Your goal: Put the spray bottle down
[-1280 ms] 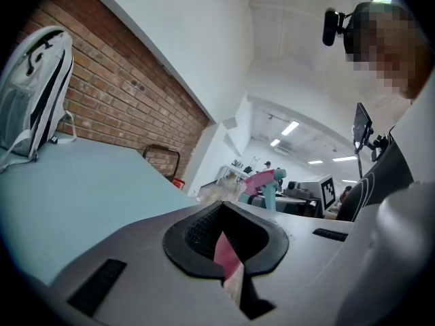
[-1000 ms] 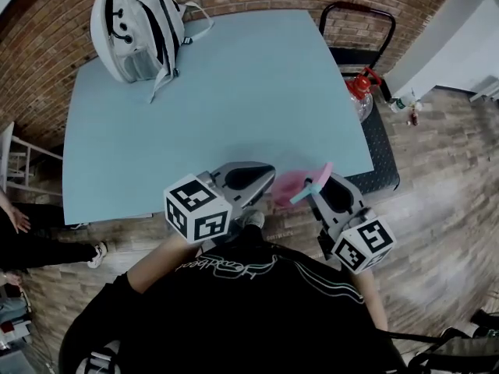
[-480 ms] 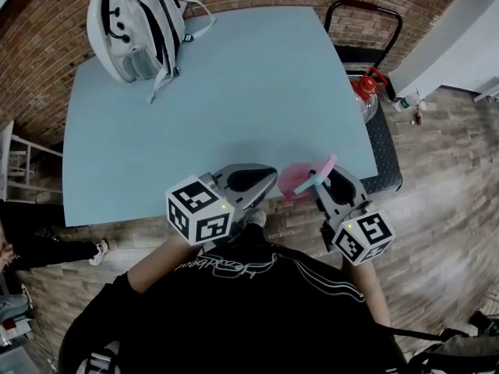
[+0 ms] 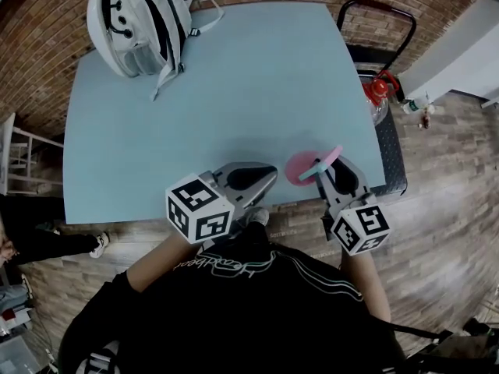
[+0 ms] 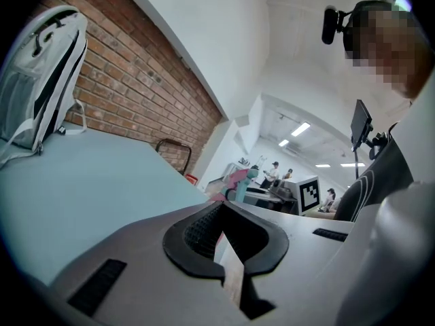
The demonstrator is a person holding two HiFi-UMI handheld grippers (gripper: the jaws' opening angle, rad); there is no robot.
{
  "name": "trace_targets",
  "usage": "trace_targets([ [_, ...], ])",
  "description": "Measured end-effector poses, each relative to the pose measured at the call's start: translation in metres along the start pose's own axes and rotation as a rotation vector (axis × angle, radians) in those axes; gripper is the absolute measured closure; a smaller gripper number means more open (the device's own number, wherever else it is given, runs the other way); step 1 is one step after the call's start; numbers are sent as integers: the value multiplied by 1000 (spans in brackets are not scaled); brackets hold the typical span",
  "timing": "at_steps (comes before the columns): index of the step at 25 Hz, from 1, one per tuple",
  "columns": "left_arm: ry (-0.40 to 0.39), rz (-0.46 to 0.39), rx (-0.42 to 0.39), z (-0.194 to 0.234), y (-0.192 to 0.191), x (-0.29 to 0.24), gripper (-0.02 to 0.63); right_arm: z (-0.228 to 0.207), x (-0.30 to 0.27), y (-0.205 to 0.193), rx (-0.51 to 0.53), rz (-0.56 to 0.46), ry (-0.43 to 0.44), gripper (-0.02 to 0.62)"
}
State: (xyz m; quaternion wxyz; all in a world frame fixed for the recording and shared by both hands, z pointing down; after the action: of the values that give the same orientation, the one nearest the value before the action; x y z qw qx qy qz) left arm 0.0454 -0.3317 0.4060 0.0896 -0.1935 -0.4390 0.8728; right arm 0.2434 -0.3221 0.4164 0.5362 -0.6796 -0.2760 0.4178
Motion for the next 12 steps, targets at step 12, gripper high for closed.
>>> trace_targets([
  [12, 36, 16, 24, 34, 7, -11, 598, -25, -51, -8, 129, 18, -38, 465],
])
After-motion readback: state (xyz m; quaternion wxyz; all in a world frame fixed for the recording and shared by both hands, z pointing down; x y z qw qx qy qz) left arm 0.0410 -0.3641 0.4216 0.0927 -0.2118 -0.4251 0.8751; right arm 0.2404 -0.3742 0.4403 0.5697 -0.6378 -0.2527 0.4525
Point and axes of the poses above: the fingertips, and each gripper's own axes: x backward along the fingers, z to its left, y out of its top, the point moved 7 cm from there along x, backward along the fingers, and after that the axes turned 5 degrees about x, right-handed, at the moved point
